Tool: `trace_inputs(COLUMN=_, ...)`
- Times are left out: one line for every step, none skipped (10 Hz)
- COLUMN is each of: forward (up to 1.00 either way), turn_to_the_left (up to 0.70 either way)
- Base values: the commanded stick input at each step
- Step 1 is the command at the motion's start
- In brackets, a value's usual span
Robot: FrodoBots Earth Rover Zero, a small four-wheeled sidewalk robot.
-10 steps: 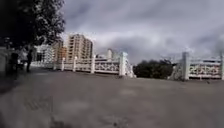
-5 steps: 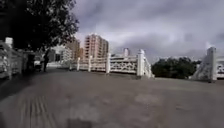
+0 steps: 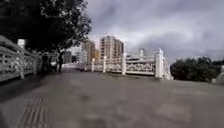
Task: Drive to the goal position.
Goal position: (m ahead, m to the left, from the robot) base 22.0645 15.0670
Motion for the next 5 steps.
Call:
trace_inputs(forward=0.7, turn_to_the_left=0.04)
trace_inputs(forward=0.7, turn_to_the_left=0.01)
trace_inputs(forward=0.7, turn_to_the_left=0.0)
trace_inputs(forward=0.7, turn_to_the_left=0.0)
trace_inputs(forward=0.7, turn_to_the_left=0.0)
